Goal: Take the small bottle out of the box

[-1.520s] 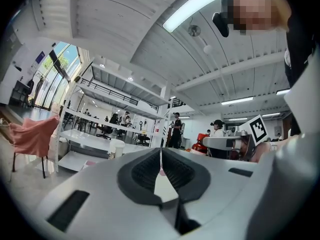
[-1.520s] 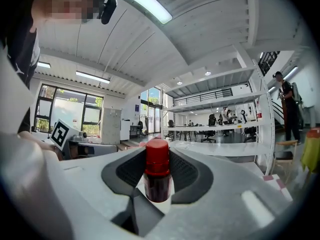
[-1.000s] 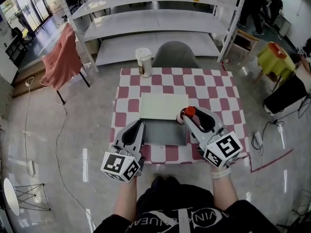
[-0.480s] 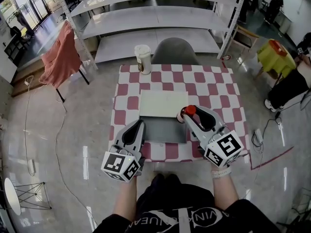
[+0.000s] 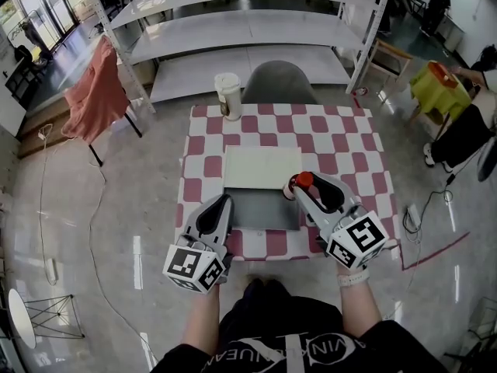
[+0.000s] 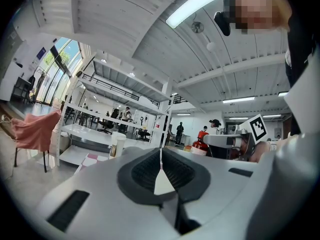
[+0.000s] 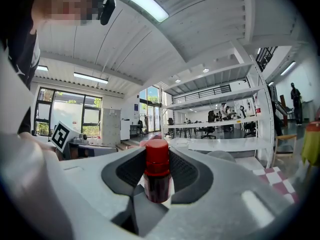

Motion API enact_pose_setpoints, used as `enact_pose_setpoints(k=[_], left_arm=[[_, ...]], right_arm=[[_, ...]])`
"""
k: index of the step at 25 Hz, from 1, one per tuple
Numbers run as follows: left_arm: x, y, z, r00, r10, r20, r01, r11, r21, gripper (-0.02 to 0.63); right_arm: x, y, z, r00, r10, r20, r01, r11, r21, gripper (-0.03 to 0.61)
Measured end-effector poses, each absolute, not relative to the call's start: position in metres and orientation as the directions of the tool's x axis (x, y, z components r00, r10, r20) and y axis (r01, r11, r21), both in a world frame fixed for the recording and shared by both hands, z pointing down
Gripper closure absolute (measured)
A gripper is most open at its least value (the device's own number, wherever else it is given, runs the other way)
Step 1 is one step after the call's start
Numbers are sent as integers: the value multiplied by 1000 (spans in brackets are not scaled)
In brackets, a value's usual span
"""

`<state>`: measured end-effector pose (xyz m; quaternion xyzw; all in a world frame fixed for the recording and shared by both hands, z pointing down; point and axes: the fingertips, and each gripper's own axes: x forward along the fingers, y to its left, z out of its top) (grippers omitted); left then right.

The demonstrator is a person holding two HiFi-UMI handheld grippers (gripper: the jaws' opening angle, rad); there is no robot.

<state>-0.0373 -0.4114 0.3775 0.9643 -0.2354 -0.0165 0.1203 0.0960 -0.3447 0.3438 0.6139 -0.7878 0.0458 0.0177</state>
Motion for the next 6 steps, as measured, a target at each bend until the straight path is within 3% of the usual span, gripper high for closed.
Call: enact_pose_setpoints(k=[6], left_arm=[[-38, -415, 382, 890, -456, 25, -447, -860, 247, 594]], right_arm=[[95, -347, 347, -237, -968, 84, -971, 233, -58, 437]])
